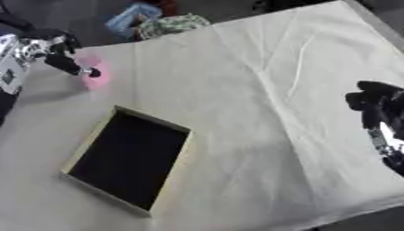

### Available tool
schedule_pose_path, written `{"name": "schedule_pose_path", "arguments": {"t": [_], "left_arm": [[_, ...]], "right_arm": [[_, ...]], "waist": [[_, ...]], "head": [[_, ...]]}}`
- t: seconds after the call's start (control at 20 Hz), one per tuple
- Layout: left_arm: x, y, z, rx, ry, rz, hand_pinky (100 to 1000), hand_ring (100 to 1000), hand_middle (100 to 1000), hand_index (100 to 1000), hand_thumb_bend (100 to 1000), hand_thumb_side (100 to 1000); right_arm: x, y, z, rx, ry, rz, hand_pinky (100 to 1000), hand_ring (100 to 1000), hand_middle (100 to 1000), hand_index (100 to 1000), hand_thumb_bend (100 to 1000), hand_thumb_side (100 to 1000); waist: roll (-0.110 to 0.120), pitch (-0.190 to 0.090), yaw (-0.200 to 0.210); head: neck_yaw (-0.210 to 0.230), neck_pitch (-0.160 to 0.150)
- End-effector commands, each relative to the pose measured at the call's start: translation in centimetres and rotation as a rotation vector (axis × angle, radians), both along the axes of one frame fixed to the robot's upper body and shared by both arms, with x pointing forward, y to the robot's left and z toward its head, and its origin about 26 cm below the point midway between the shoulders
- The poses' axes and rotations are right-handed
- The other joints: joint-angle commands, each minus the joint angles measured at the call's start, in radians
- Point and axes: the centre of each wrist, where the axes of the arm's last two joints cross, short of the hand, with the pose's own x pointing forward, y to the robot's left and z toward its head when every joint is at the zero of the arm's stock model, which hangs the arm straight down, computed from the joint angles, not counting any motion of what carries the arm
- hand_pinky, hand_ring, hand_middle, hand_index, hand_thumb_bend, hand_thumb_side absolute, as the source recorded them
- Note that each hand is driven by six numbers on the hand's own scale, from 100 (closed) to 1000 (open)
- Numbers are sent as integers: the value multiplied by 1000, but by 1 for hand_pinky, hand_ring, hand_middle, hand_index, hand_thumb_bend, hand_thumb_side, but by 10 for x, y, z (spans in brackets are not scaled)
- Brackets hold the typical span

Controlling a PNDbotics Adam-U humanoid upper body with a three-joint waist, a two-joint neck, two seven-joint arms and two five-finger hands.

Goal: Pick up objects on the table and place them in the box.

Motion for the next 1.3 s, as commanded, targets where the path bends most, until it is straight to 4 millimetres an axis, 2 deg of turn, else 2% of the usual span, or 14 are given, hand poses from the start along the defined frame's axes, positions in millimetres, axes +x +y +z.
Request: {"name": "schedule_pose_path", "arguments": {"t": [0.05, 0.5, 0.65, 0.7, 0.8, 0.85, 0.9, 0.95, 1.1, 1.3], "left_arm": [[-1, 9, 11, 1, -38, 32, 773, 693, 717, 885, 643, 600], [-1, 11, -5, -15, -32, 79, 757, 657, 678, 871, 596, 620], [0, 10, -10, -16, -34, 82, 741, 607, 618, 826, 516, 595], [0, 9, -11, -17, -35, 81, 736, 594, 600, 810, 482, 583], [0, 9, -11, -19, -50, 79, 718, 547, 540, 746, 333, 537], [-1, 10, -10, -20, -65, 78, 703, 515, 502, 712, 198, 497], [-1, 10, -9, -22, -82, 75, 692, 498, 470, 688, 122, 464], [-2, 10, -6, -25, -98, 68, 688, 494, 458, 680, 100, 448], [-5, 10, 9, -24, -149, 24, 683, 484, 444, 670, 100, 440], [-19, 8, 44, 15, -223, -83, 683, 481, 441, 668, 100, 450]], "right_arm": [[0, 0, 7, -11, -22, 10, 804, 813, 657, 852, 100, 558], [0, 0, 8, -10, -25, 13, 805, 814, 656, 852, 100, 557], [0, 0, 8, -9, -25, 12, 805, 814, 656, 852, 100, 557], [0, 0, 8, -10, -25, 12, 804, 814, 656, 852, 100, 557], [0, 0, 8, -9, -26, 11, 805, 814, 656, 852, 100, 557], [0, 0, 8, -9, -26, 11, 805, 814, 656, 852, 100, 557], [0, 0, 8, -9, -26, 10, 805, 814, 656, 852, 100, 556], [0, 0, 8, -9, -26, 9, 805, 814, 656, 852, 100, 556], [0, 0, 8, -10, -27, 7, 805, 815, 657, 852, 100, 555], [0, -2, 9, -13, -29, 1, 805, 815, 657, 853, 100, 555]], "waist": [[-5, -11, -2], [-4, -4, -5], [-5, -2, -4], [-6, -2, -4], [-7, -1, -3], [-8, -1, -2], [-8, -1, -2], [-9, -1, 0], [-9, -1, 5], [-7, -3, 16]], "head": [[0, -11], [-3, -14], [-3, -14], [-3, -14], [-4, -14], [-5, -14], [-5, -15], [-5, -15], [-10, -17], [-18, -18]]}}
